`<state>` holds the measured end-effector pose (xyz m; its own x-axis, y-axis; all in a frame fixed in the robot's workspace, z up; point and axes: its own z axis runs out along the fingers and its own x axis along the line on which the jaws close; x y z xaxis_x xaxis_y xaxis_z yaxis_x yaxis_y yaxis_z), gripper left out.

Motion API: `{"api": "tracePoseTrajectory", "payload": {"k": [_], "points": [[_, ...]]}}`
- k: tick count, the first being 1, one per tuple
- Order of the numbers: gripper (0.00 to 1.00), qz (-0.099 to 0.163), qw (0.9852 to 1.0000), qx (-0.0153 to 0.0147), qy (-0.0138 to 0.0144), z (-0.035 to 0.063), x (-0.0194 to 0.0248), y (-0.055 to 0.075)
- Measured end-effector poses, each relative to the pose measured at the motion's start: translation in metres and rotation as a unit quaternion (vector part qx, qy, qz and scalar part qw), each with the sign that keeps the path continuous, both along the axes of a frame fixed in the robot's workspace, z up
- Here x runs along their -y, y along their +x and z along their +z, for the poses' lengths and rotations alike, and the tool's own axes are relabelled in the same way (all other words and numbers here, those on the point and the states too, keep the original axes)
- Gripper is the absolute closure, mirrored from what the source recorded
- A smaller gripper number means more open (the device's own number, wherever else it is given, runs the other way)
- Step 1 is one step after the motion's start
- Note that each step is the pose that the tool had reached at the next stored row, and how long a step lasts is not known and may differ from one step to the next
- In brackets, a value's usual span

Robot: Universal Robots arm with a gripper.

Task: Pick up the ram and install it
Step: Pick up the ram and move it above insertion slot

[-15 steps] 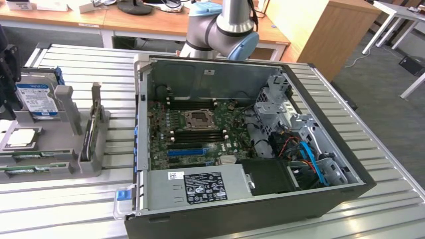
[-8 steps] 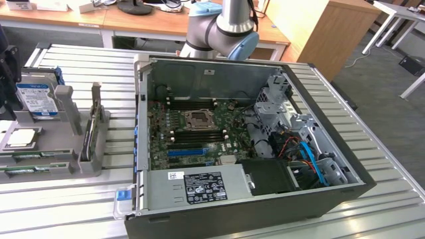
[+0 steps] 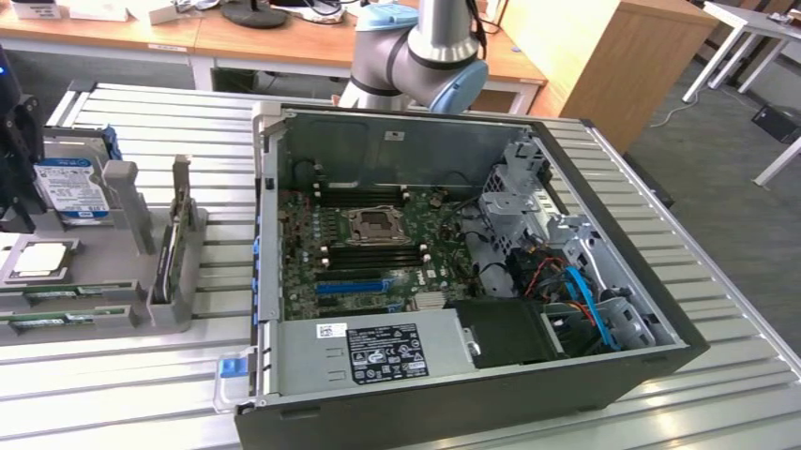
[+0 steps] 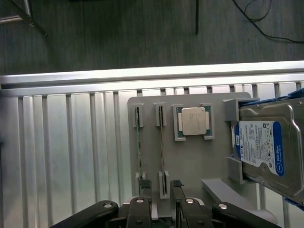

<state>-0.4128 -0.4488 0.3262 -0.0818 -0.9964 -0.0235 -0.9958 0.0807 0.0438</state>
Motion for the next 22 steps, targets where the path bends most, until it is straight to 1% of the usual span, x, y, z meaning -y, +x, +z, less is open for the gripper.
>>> {"api": "tracePoseTrajectory", "payload": {"k": [17, 22], "points": [[0.7, 0.0, 1.0, 0.0, 0.0, -0.0174, 0.0, 0.0], [0.7, 0.0, 1.0, -0.0001, -0.0001, -0.0187, 0.0, 0.0]]}}
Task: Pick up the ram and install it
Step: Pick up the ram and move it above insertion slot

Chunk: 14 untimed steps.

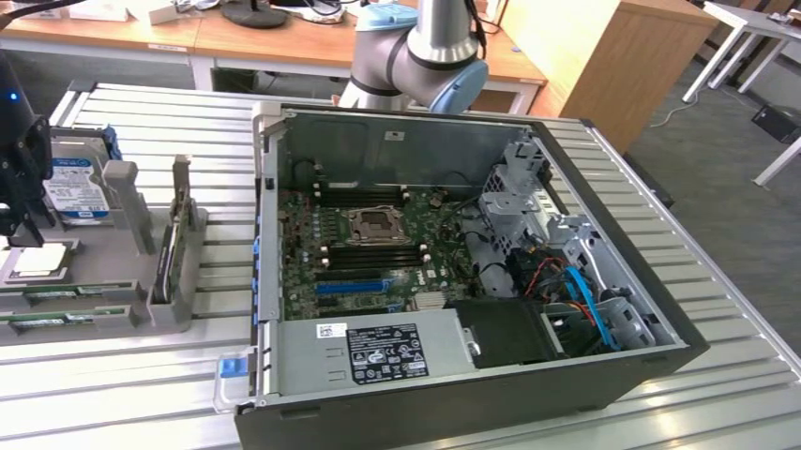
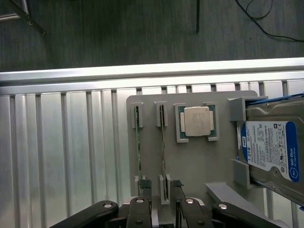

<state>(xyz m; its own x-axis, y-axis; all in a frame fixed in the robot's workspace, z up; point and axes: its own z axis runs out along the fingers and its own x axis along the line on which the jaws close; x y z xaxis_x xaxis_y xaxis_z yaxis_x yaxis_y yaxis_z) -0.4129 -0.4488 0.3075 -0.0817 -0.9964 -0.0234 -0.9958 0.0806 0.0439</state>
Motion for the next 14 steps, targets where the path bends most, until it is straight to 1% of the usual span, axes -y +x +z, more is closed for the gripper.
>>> {"api": "tracePoseTrajectory", "payload": {"k": [5, 14], "points": [[0.7, 0.0, 1.0, 0.0002, 0.0002, -0.0003, 0.0003, 0.0], [0.7, 0.0, 1.0, 0.0001, 0.0001, -0.0001, 0.0097, 0.0]]}}
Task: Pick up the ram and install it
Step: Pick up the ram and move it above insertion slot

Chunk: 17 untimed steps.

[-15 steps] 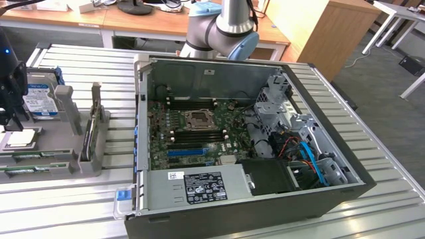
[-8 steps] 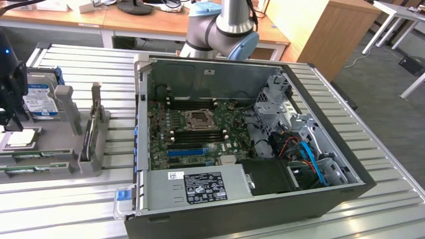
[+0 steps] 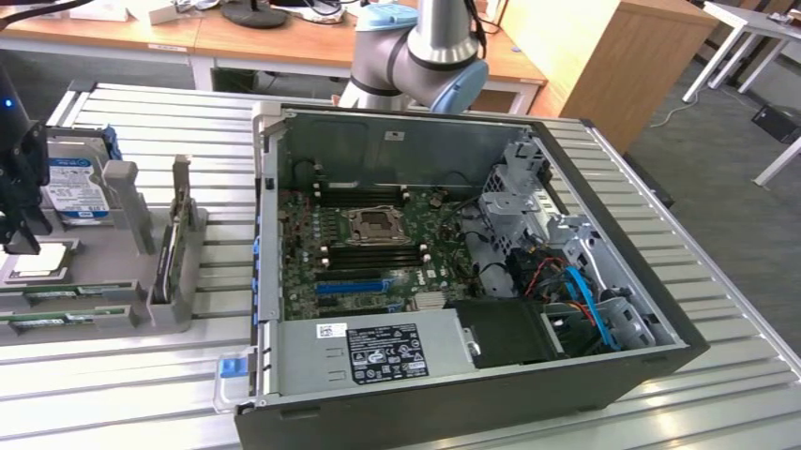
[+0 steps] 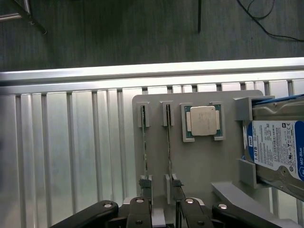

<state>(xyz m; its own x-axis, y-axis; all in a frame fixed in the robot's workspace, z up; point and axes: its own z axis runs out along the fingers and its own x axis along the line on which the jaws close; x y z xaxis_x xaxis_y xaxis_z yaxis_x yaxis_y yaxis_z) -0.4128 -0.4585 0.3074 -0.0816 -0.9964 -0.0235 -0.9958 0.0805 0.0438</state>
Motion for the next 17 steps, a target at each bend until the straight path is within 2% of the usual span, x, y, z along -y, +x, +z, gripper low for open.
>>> {"api": "tracePoseTrajectory", "payload": {"k": [4, 6, 17], "points": [[0.7, 0.0, 1.0, 0.0, 0.0, 0.0, 0.0035, 0.0], [0.7, 0.0, 1.0, 0.0, 0.0, -0.0044, 0.0035, 0.0], [0.7, 0.0, 1.0, 0.0, 0.0, -0.0132, 0.0035, 0.0]]}}
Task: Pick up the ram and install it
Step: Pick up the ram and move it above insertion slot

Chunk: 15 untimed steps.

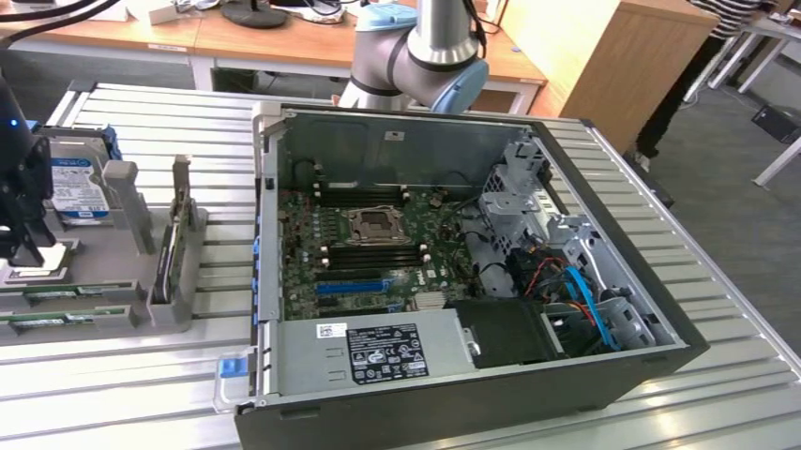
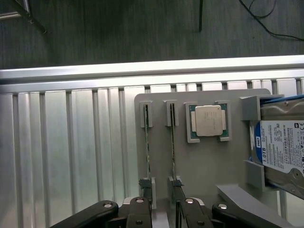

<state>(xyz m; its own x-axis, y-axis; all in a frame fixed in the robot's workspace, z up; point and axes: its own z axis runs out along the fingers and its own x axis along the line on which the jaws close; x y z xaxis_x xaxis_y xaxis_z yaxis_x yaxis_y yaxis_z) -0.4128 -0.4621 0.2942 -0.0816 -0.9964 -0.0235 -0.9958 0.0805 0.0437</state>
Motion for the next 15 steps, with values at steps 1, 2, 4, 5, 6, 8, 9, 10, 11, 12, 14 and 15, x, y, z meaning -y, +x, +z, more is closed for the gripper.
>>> {"api": "tracePoseTrajectory", "payload": {"k": [1, 2, 4, 5, 6, 8, 9, 10, 11, 12, 14, 15], "points": [[0.7, 0.0, 1.0, 0.0, 0.0, -0.0009, 0.0, 0.0], [0.7, 0.0, 1.0, 0.0, 0.0, -0.0018, 0.0, 0.0], [0.7, 0.0, 1.0, 0.0, 0.0, -0.0037, 0.0, 0.0], [0.7, 0.0, 1.0, 0.0, 0.0, -0.0047, 0.0, 0.0], [0.7, 0.0, 1.0, 0.0, 0.0, -0.0054, 0.0, 0.0], [0.7, 0.0, 1.0, -0.0001, -0.0001, -0.0059, 0.0, 0.0], [0.7, 0.0, 1.0, -0.0001, -0.0001, -0.0059, 0.0, -0.0001], [0.7, 0.0, 1.0, -0.0001, -0.0001, -0.0059, 0.0, 0.0], [0.7, 0.0, 1.0, 0.0, 0.0, -0.006, 0.0, -0.0001], [0.7, 0.0, 1.0, 0.0, 0.0, -0.0061, 0.0004, -0.0001], [0.7, 0.0, 1.0, 0.0001, 0.0, -0.0061, 0.0018, -0.0001], [0.7, 0.0, 1.0, 0.0, 0.0, -0.006, 0.0025, -0.0001]]}}
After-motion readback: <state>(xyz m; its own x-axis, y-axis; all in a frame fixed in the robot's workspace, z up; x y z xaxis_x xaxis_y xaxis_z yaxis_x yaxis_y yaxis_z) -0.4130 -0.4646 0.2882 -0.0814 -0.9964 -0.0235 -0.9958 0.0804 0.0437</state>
